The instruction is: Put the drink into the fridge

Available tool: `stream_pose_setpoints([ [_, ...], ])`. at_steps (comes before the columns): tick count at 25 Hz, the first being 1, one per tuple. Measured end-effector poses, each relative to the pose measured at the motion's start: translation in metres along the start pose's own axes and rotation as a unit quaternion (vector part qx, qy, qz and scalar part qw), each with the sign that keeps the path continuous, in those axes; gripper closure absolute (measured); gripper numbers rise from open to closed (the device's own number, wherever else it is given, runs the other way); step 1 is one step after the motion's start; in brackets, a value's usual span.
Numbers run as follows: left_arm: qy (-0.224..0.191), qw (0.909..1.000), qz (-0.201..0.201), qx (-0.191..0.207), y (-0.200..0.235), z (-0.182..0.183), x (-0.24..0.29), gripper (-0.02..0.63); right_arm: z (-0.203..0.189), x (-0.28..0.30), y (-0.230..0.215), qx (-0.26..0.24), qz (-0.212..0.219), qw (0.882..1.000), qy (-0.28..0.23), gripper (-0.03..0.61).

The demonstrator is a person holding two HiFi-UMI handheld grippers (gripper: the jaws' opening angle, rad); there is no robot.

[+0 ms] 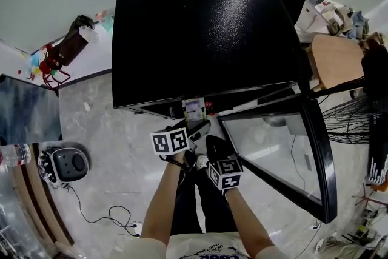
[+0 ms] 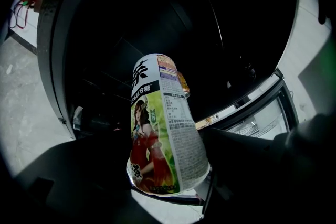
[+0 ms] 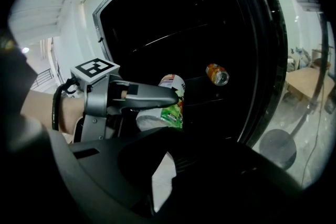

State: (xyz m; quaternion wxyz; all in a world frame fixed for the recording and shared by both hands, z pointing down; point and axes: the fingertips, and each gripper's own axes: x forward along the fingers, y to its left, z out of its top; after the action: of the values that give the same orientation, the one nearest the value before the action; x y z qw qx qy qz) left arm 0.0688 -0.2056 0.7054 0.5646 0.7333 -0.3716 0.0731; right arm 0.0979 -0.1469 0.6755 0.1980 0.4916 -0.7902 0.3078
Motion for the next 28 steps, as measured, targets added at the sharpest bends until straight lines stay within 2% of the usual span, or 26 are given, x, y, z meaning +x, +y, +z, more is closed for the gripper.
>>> stream_pose_setpoints([
  [5,-0.009,0.9996,-0.013,-0.022,-0.001,0.005,0.001,0.183,-0.003,0.007,0.004,0.009,0.011,1.0,0.007,0.581],
  [12,-0.015,0.9991,-0.02,-0.033,-0.002,0.009,0.003,0.183,-0.002,0.018,0.008,0.027,0.019,0.999,0.008,0.581],
  [28,-0.035,0.9987,-0.023,-0.03,0.004,0.018,0.003,0.172,0.011,0.031,0.015,0.091,0.03,0.995,-0.024,0.581],
])
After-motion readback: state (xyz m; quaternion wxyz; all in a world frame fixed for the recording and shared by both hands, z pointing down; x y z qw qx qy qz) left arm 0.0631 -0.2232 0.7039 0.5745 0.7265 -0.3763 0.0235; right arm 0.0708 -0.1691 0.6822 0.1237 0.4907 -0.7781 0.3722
